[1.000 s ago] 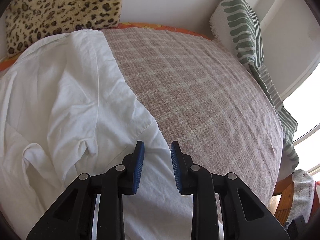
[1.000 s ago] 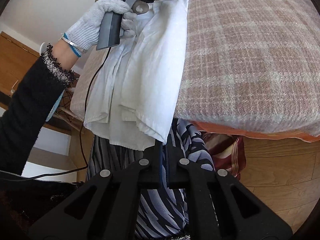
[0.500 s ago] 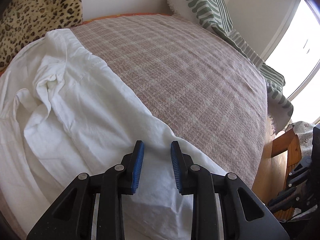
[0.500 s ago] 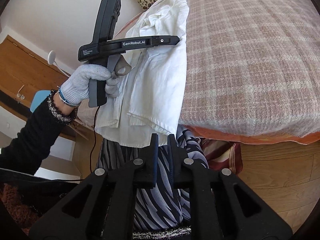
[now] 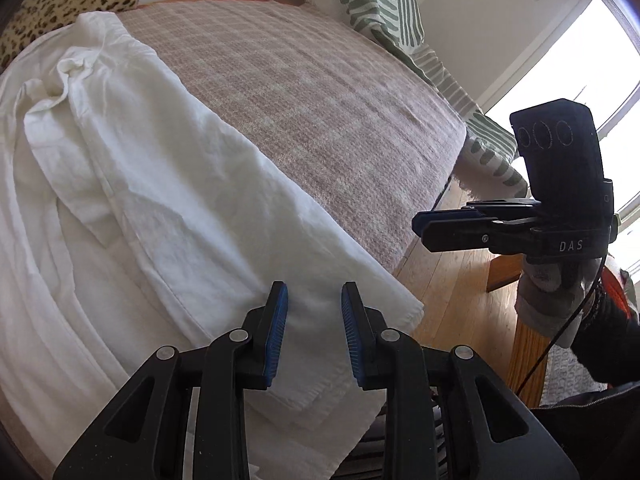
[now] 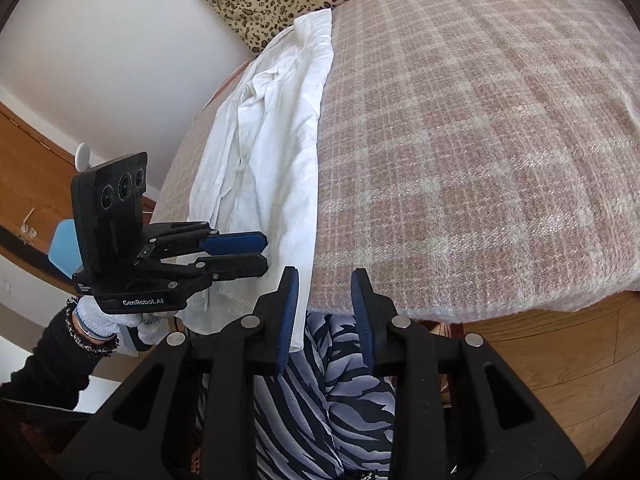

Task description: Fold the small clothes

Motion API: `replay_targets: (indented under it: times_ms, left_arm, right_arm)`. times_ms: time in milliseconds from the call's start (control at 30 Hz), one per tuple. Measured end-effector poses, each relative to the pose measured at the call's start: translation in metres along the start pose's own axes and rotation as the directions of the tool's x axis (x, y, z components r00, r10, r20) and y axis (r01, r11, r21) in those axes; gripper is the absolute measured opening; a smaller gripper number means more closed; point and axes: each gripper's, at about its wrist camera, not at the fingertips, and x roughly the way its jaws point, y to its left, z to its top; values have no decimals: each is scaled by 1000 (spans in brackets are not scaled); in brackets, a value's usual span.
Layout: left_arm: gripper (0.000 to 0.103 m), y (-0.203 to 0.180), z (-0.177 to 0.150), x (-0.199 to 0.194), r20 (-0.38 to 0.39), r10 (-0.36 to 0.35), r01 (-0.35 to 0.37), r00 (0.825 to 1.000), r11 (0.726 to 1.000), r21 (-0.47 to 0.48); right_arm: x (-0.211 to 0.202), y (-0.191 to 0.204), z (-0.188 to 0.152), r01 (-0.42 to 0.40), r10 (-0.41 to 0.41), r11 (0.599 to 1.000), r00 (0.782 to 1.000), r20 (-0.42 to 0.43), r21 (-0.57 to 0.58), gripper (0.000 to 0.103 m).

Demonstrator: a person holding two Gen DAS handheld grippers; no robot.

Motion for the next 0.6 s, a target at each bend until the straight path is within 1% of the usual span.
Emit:
replay_targets:
  times_ms: [100, 133, 200, 267, 367, 433, 500, 533, 567, 600]
  left_arm:
    - [25, -11, -18, -10, 11, 10, -10, 1000, 1000, 8]
    - [25, -15, -24, -19, 30, 22, -22, 999, 1000, 14]
    - [25, -19, -35, -45, 97, 33, -34, 995, 999, 3]
    - [27, -15, -48, -78, 174, 73, -67, 982, 997, -37]
    - [27, 4, -73, -122, 260, 148, -116, 954, 984, -134]
    - [28, 24, -93, -142, 287, 202, -137, 936, 963, -233]
    - [38, 47, -112, -154, 298, 229, -120, 927, 932, -341]
    - [38, 58, -120, -156, 299, 243, -112, 923, 911, -396]
    - [38, 68, -129, -156, 299, 246, -94, 922, 892, -443]
    - [38, 74, -135, -155, 298, 240, -75, 924, 877, -474]
  right_arm:
    - [5, 1, 3, 14, -14, 1000, 1000, -15, -13, 29]
    - [8, 3, 3, 16, -17, 1000, 1000, -22, -19, 29]
    - [11, 5, 4, 23, -24, 999, 999, -27, -31, 29]
    - [15, 4, 5, 6, -6, 1000, 999, -38, -20, 31]
    - [23, -1, 5, -17, 17, 1000, 998, -61, 7, 35]
    - [26, -5, 4, -44, 45, 999, 996, -75, 27, 35]
    - [27, -8, 4, -71, 74, 997, 994, -80, 43, 35]
    - [27, -10, 4, -83, 86, 995, 993, -81, 49, 37]
    - [27, -11, 5, -97, 101, 994, 991, -84, 56, 39]
    - [28, -11, 6, -115, 121, 991, 989, -87, 65, 40]
